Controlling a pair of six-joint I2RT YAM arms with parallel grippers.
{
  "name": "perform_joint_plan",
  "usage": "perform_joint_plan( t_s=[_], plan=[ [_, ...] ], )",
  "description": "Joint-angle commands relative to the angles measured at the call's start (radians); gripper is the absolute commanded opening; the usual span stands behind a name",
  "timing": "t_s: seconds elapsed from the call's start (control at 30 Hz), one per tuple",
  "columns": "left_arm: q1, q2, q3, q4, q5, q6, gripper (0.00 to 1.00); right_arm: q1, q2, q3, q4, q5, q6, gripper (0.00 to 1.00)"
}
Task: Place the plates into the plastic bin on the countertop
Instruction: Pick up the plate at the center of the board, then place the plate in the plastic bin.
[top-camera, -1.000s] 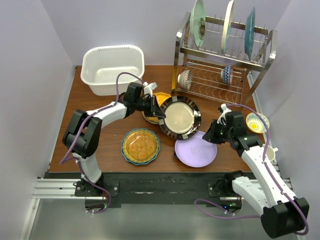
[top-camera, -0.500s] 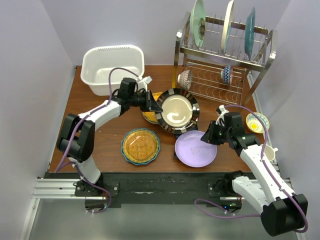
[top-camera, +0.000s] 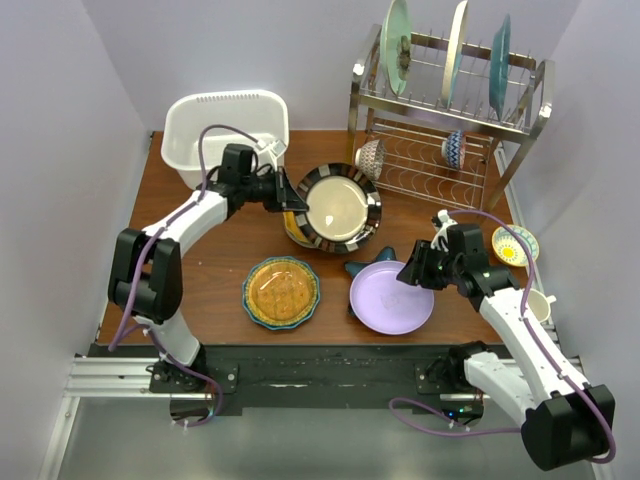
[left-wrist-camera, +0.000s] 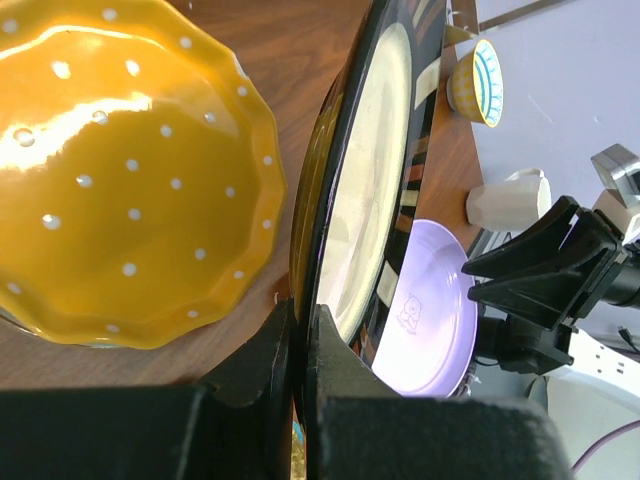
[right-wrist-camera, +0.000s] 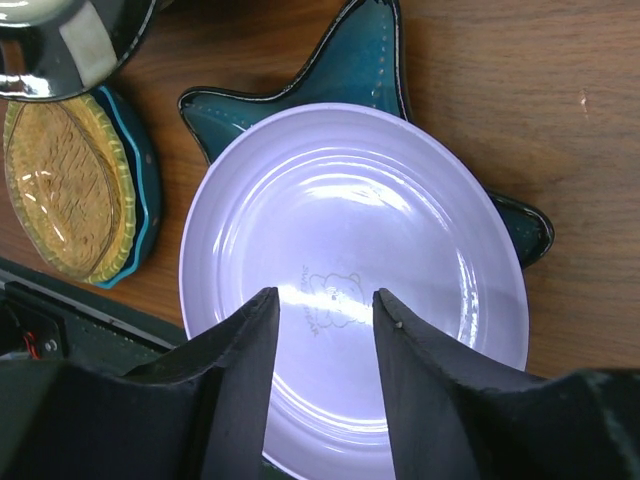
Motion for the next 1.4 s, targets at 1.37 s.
perform_joint_plan(
  t_s=[1.37],
  plan=[
    [0.272,0.09,0.511,-0.119,-0.061,0.005,0.0,0.002,-0.033,0.007,0.009,0.041,-0.007,0.66]
  ],
)
